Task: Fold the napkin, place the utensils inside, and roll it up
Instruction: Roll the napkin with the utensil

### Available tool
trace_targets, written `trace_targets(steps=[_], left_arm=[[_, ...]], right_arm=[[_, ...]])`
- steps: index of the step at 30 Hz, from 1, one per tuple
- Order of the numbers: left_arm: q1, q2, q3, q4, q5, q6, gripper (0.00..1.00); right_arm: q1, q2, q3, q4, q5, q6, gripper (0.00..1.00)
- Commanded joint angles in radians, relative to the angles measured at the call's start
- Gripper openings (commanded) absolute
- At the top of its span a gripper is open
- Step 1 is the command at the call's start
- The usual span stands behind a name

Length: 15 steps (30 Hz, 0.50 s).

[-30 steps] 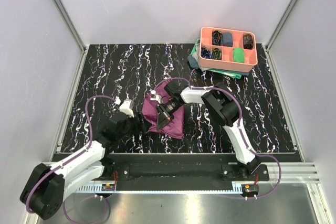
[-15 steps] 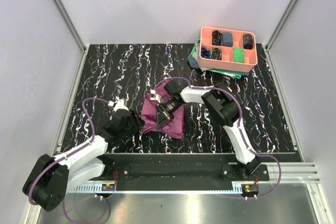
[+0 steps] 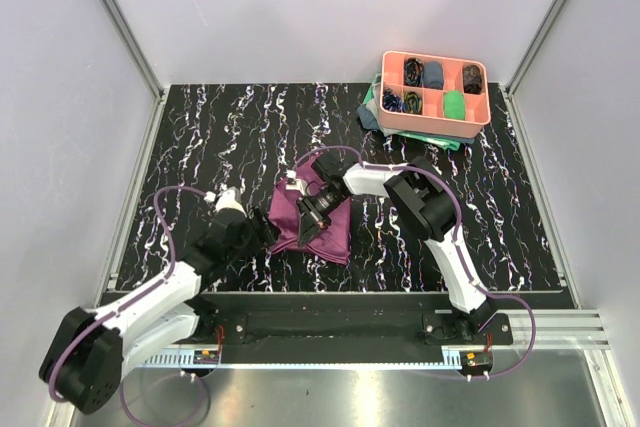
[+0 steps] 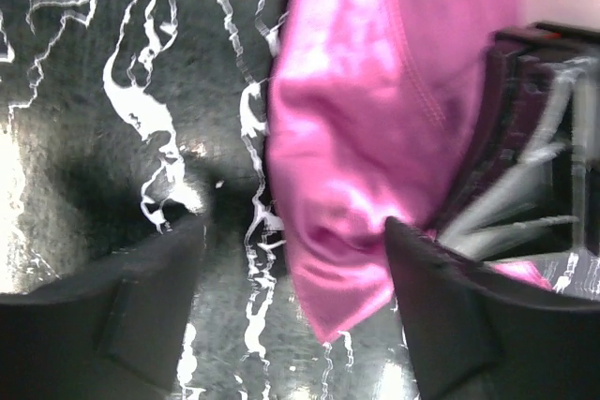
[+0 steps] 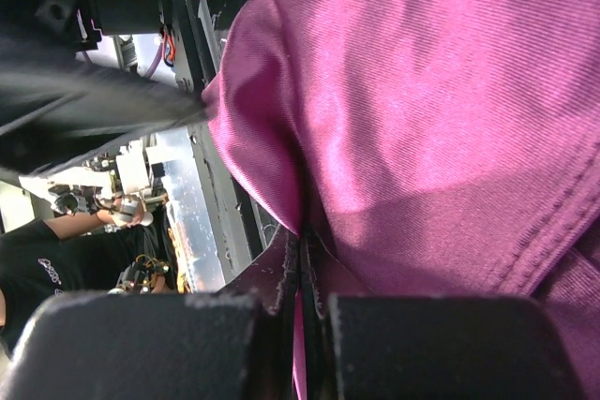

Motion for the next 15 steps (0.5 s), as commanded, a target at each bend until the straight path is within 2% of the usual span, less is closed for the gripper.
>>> trace_targets(steps=[1,7,15], left_arm=[[-0.002,-0.077,0.047,-0.022,0.037,0.084,0.86],[-0.003,-0.033,0.039,-0.050,0.173,0.054,0.86],[-0.003,-0.058,0.022,-0.049,0.161,-0.001,0.77]], right_arm=[[-0.006,0.017,0.050,-0.007,0.002,0.027,0.00],[-0.007,0.027,0.065,-0.010,0.027,0.058,0.00],[-0.009,0.023,0.061,-0.010,0.038,0.067,0.00]])
